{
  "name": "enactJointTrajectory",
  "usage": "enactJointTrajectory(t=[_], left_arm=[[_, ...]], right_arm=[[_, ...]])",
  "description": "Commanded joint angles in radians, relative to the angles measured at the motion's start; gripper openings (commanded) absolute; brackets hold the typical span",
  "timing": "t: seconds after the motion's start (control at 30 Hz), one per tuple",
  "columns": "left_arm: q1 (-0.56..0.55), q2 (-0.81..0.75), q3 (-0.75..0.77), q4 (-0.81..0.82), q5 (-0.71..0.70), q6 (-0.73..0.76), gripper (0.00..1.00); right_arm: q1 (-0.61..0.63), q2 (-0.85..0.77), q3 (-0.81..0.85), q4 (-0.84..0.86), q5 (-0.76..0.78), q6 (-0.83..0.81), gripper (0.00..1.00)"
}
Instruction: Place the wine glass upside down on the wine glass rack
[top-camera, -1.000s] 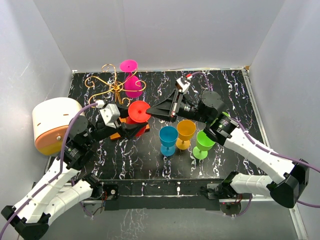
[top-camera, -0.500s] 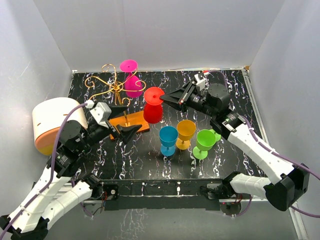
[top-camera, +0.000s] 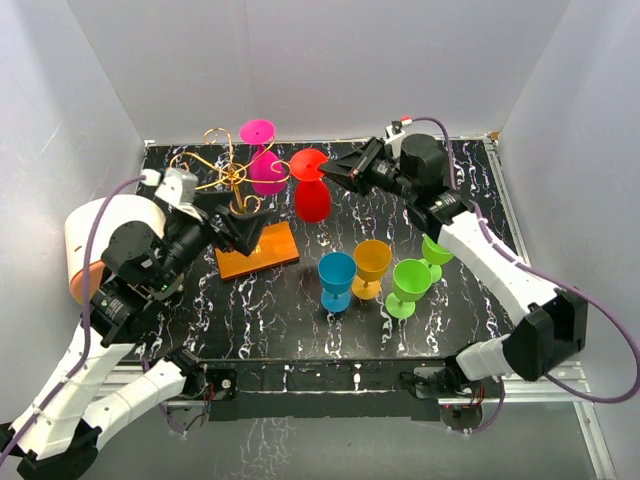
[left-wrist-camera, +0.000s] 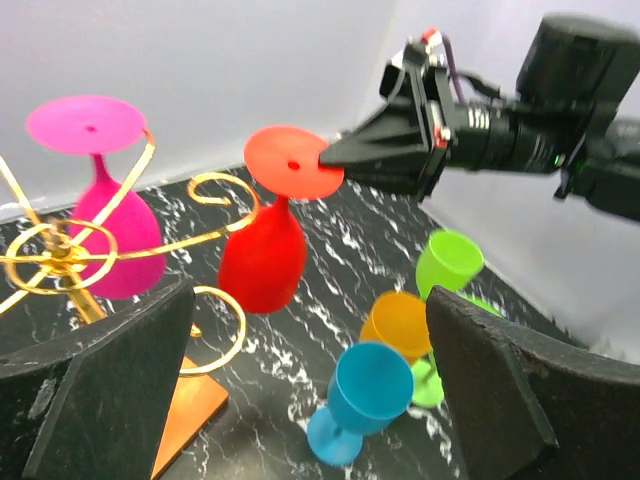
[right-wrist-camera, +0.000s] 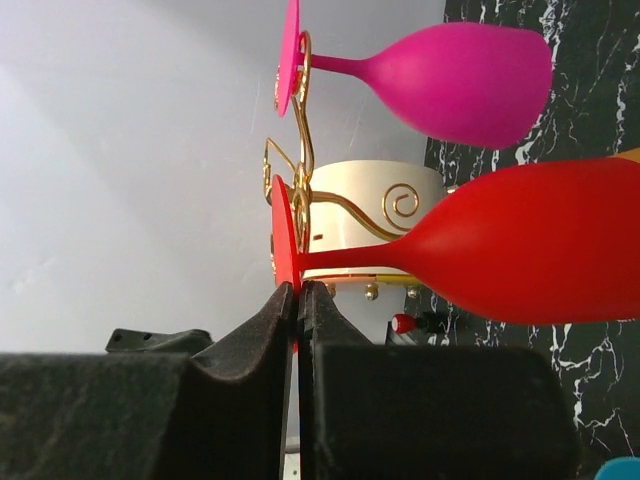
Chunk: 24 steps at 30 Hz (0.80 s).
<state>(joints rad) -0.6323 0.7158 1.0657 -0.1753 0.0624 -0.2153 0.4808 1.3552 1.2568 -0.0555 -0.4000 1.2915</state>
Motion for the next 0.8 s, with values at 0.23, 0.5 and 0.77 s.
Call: enactJointTrajectory(t=[0.23,0.5,0.77], left_arm=[[-0.003,0.032,0.102,0.079,-0.202,-0.168,0.97],[-0.003,0.104,0.145,-0.005,-0.304,-0.283,0.79],[-0.003,0.065,0.120,-0.052,-0.447,-0.256,0.71]], right_arm=[[0.001,0.141,0.236,0.005,-0.060,-0.027,0.00],[0.002,0.210,0.340,-0.054,-0.131,-0.080,0.00],[0.018,0.248,0.384,-0.062,-0.157,-0.087,0.00]])
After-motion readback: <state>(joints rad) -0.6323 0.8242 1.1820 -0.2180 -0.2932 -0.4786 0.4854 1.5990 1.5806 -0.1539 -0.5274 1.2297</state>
